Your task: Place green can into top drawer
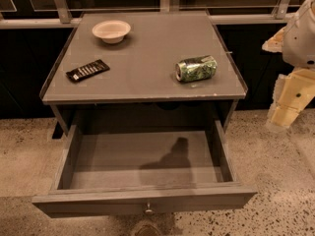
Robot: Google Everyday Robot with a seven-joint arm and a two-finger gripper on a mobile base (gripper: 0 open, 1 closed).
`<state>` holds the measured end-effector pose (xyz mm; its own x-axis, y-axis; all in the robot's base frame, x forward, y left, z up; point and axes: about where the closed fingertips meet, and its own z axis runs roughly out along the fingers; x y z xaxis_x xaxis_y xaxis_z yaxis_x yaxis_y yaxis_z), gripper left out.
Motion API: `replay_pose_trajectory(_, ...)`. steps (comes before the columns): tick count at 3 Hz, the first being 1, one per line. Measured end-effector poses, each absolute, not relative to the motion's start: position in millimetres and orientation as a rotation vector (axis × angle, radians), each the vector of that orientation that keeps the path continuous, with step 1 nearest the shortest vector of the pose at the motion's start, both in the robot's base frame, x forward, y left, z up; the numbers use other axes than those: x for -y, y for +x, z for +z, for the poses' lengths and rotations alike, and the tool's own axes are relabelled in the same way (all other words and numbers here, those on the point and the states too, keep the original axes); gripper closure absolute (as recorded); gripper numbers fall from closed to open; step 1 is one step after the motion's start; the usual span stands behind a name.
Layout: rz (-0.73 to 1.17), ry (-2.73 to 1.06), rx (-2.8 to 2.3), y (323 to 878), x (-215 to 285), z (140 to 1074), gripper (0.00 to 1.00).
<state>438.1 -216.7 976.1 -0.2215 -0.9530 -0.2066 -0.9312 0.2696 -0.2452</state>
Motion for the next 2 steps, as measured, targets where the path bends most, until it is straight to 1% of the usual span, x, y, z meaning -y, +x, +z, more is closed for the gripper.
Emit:
replay_pose_trajectory(1,-0.098,-1.725,-2.232,438.1,216.7,976.1,0.00)
replay_pose_trajectory(2,-0.107,-1.684,-2.177,456.4,227.6,975.0,0.00)
